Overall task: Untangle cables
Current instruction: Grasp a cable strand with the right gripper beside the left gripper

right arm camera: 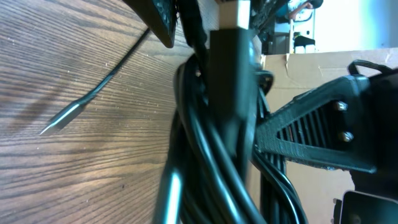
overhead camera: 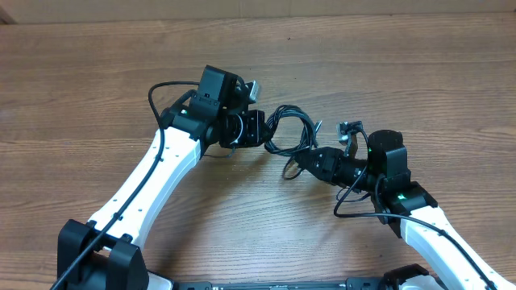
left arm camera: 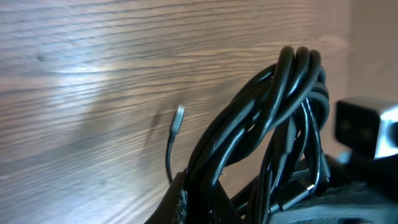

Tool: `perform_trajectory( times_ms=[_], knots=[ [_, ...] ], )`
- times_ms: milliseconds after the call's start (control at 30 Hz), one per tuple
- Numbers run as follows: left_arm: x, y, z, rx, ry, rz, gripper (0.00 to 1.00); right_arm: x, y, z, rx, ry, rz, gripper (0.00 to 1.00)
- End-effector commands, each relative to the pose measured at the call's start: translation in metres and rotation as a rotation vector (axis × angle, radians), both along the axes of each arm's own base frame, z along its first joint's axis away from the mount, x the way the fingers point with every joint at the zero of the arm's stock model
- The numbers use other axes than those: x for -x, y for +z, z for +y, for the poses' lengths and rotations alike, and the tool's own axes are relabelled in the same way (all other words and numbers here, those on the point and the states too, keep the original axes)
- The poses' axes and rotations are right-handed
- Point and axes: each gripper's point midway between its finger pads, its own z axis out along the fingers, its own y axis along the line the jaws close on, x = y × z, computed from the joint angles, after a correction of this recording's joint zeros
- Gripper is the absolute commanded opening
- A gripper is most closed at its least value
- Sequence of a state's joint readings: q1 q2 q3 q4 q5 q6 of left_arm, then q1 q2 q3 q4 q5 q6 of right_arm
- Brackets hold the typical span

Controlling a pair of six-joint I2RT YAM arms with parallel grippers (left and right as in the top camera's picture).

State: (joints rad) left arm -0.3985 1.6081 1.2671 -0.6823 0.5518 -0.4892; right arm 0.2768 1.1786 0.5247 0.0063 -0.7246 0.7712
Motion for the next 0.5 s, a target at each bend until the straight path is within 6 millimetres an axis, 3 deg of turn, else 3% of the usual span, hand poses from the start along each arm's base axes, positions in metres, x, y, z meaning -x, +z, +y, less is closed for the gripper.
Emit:
perform_trajectory(
  times_ms=[0, 267, 400, 467],
  knots=[
    [0.004, 0.032, -0.016, 0.14, 0.018, 0.041, 0.04, -0.004, 0.006, 0.002, 0.04, 0.036, -0.098, 0.28],
    [0.013, 0.035, -0.02, 0.147, -0.133, -0.042, 0.04, -0.009, 0.005, -0.002, 0.124, 0.072, -0.232, 0.27],
    [0.022, 0.029, -0.016, 0.097, -0.25, -0.119, 0.04, -0.01, 0.004, -0.003, 0.129, 0.067, -0.231, 0.04],
    [0.021, 0.024, -0.012, 0.049, -0.301, -0.18, 0.04, -0.009, 0.002, -0.003, 0.131, 0.068, -0.221, 0.04]
  ],
)
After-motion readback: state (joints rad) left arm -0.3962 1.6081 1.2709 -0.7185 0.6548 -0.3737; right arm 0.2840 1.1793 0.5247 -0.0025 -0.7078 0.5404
